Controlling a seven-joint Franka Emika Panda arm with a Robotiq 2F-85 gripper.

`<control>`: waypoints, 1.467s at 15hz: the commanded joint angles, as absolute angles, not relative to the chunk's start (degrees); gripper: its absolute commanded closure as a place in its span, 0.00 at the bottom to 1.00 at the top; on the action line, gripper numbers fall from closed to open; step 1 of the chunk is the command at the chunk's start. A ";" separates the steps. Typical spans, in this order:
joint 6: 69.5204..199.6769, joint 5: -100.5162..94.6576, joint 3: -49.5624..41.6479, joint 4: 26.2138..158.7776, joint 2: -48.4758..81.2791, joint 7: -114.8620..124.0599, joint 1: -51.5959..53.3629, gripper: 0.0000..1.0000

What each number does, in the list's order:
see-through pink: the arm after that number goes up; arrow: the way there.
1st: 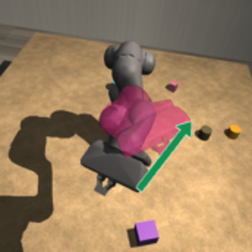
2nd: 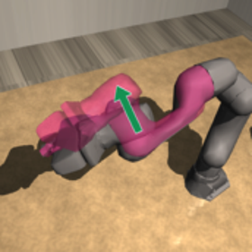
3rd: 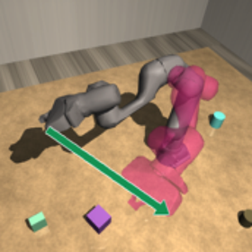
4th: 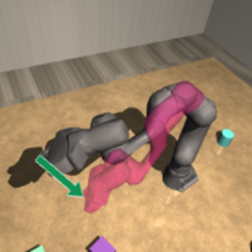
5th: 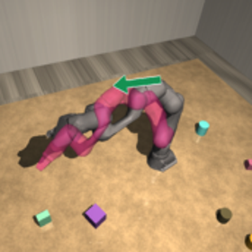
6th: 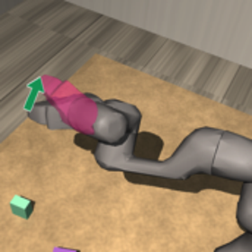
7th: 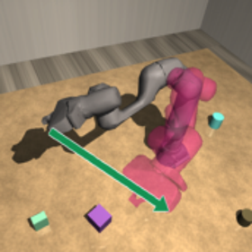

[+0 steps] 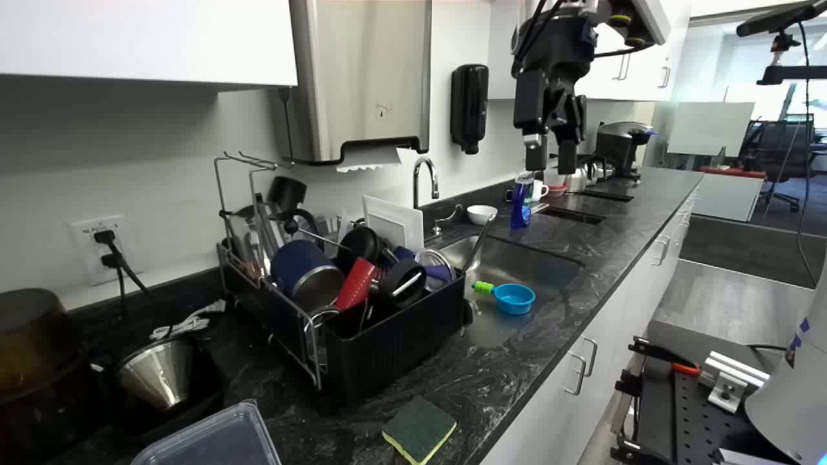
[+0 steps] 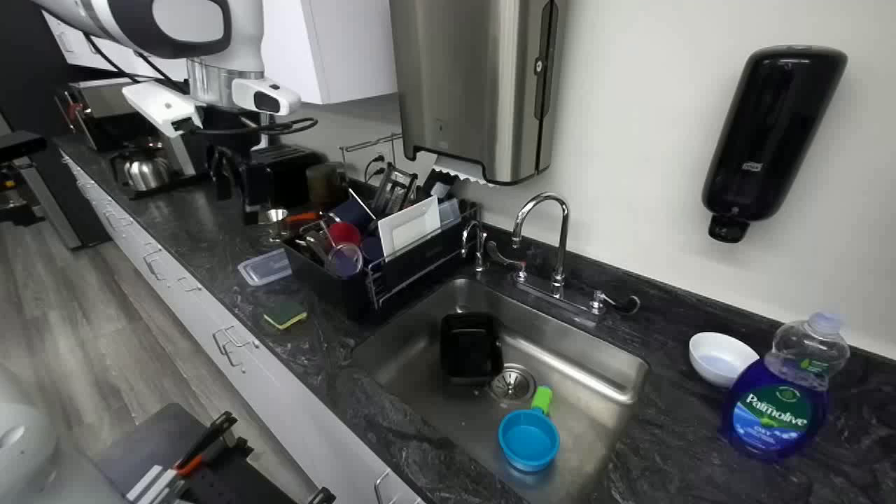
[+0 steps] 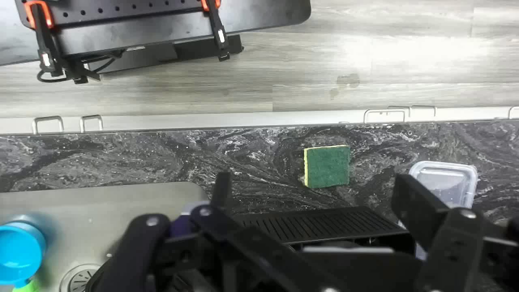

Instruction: Pick the blue pot from the sink and place it in the rack

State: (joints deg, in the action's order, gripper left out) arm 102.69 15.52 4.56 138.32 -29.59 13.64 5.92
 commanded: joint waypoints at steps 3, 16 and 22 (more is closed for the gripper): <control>102.47 15.83 5.27 138.22 -29.59 13.33 5.05 0.00; 102.47 15.83 5.27 138.22 -29.59 13.33 5.05 0.00; 107.61 14.05 2.89 138.84 -25.13 9.25 2.82 0.00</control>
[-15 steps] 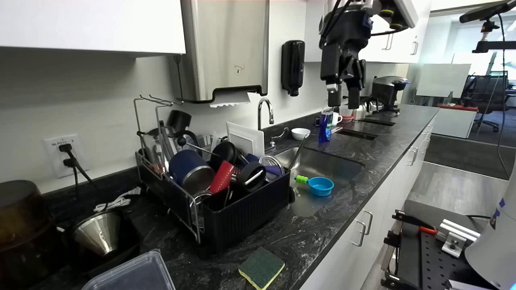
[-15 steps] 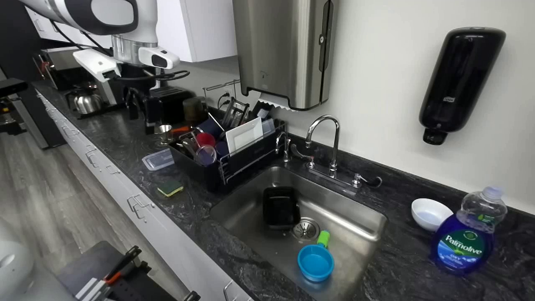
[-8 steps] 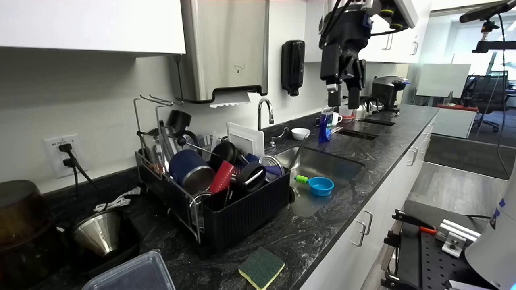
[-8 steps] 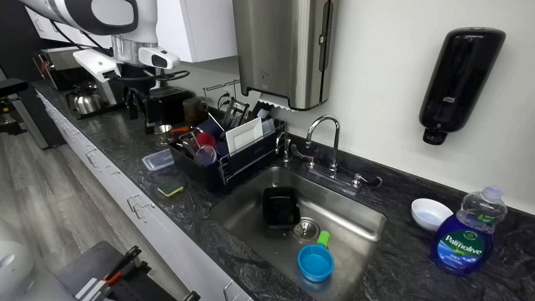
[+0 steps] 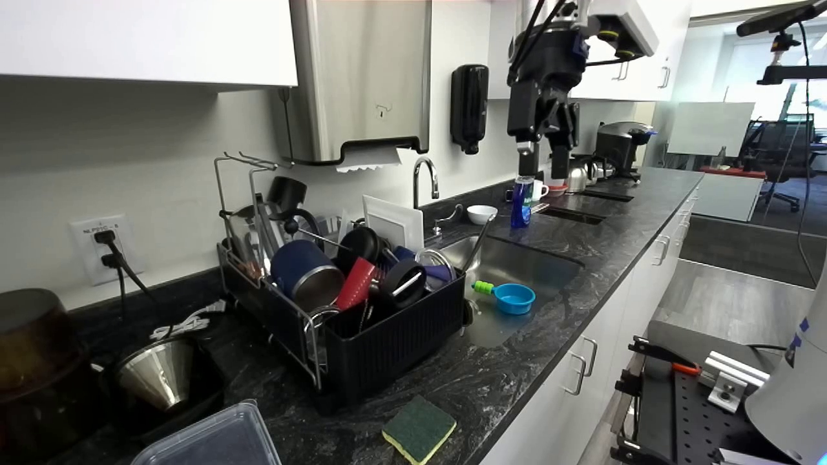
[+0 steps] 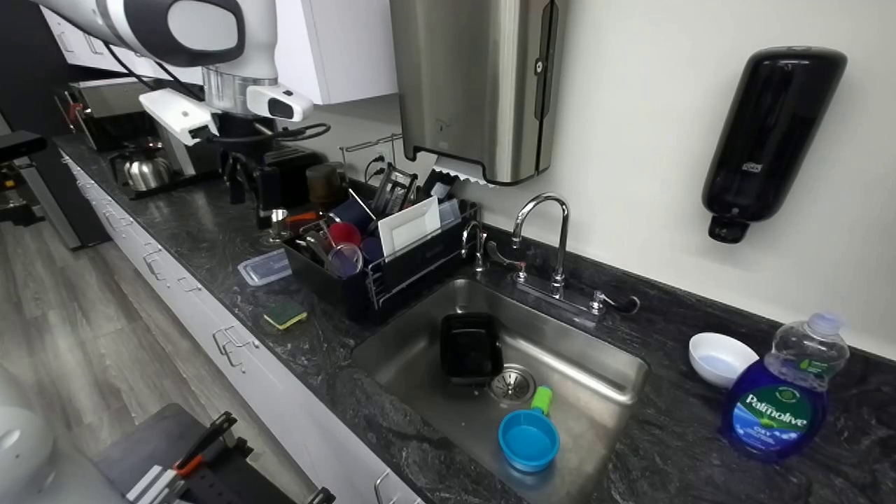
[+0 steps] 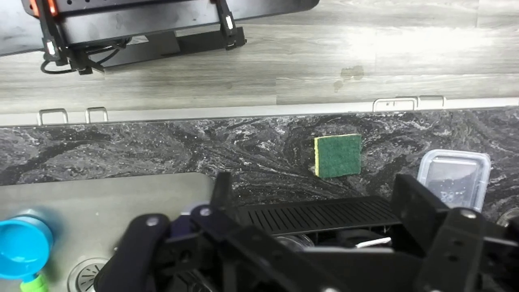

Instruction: Pick the blue pot from the sink and place it in the rack

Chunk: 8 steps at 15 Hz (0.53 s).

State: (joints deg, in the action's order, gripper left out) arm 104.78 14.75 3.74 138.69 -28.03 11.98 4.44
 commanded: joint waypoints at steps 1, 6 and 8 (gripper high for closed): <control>109.08 13.57 2.17 139.02 -23.90 8.16 2.19 0.00; 115.63 12.30 -1.97 138.57 -16.95 2.60 -0.48 0.00; 118.46 12.05 -3.23 138.47 -14.83 0.99 -1.31 0.00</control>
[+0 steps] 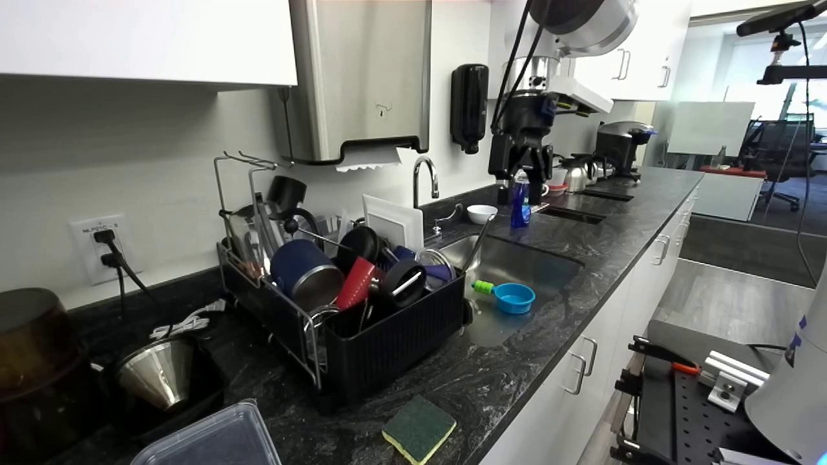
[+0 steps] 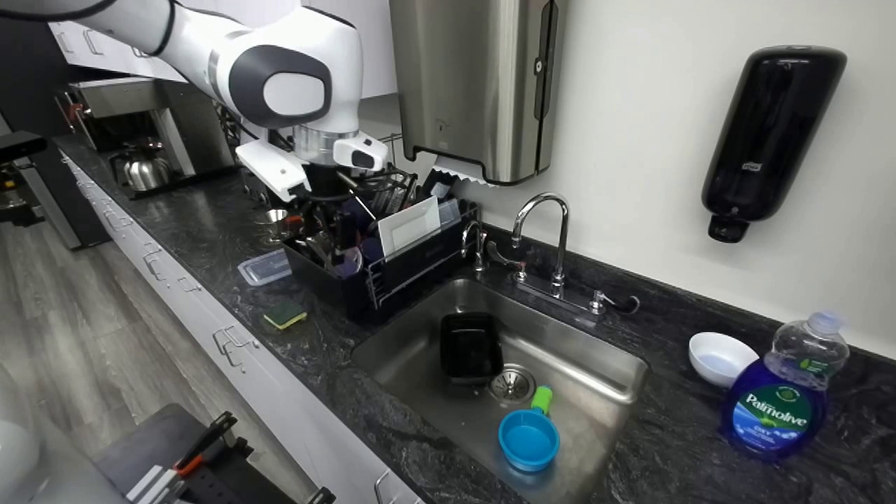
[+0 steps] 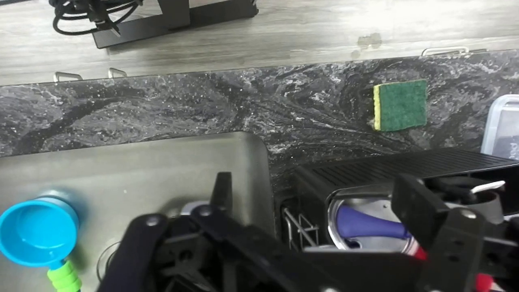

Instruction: Pick the blue pot from the sink and place it in the rack

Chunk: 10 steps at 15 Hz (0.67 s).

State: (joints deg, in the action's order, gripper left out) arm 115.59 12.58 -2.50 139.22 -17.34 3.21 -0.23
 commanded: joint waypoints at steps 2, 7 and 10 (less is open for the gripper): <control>121.67 12.41 -4.59 138.29 -13.09 -1.35 -1.95 0.00; 125.53 11.83 -7.03 136.99 -9.10 -4.28 -3.52 0.00; 126.81 10.76 -8.10 135.70 -6.26 -5.24 -4.70 0.00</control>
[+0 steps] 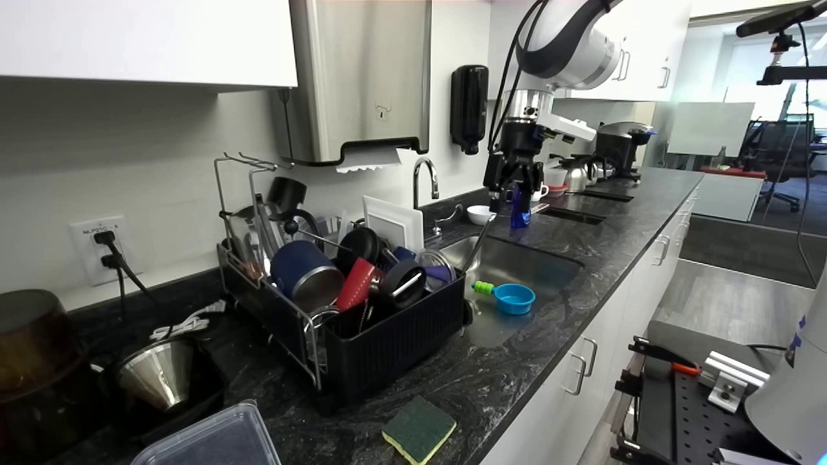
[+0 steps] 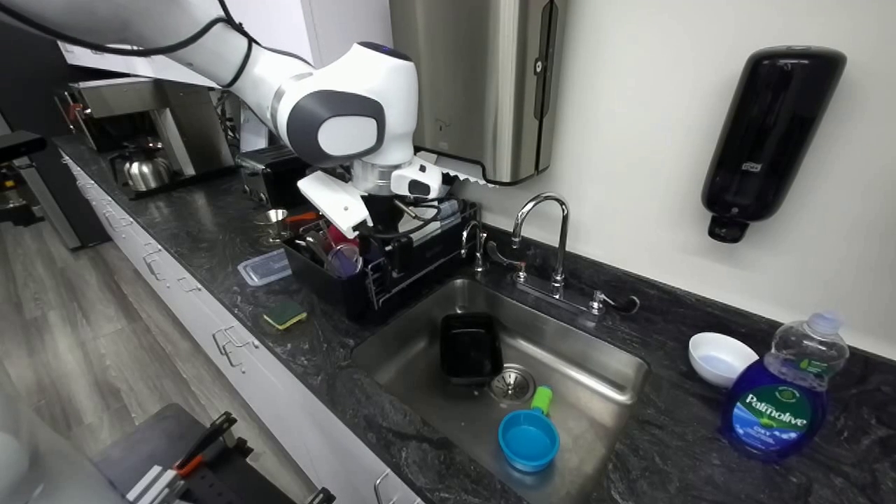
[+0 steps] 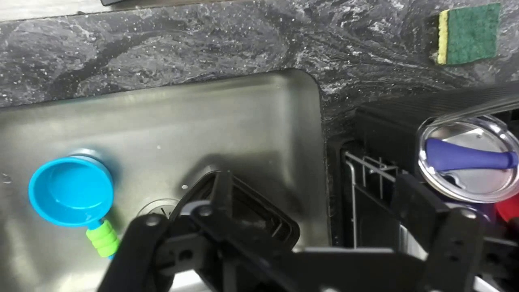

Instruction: Pick the blue pot from the sink and place it in the rack

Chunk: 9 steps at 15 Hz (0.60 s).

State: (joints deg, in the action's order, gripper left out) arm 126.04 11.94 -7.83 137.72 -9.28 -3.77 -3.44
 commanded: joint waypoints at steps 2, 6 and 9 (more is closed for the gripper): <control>127.32 9.15 -8.94 133.82 -3.60 -5.03 -5.78 0.00; 128.52 8.11 -9.71 132.82 -2.25 -3.47 -7.24 0.00; 128.54 7.74 -9.85 130.90 -0.26 -2.57 -7.74 0.00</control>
State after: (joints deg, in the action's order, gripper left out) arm 128.69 7.76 -10.45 130.99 -0.26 -2.57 -7.10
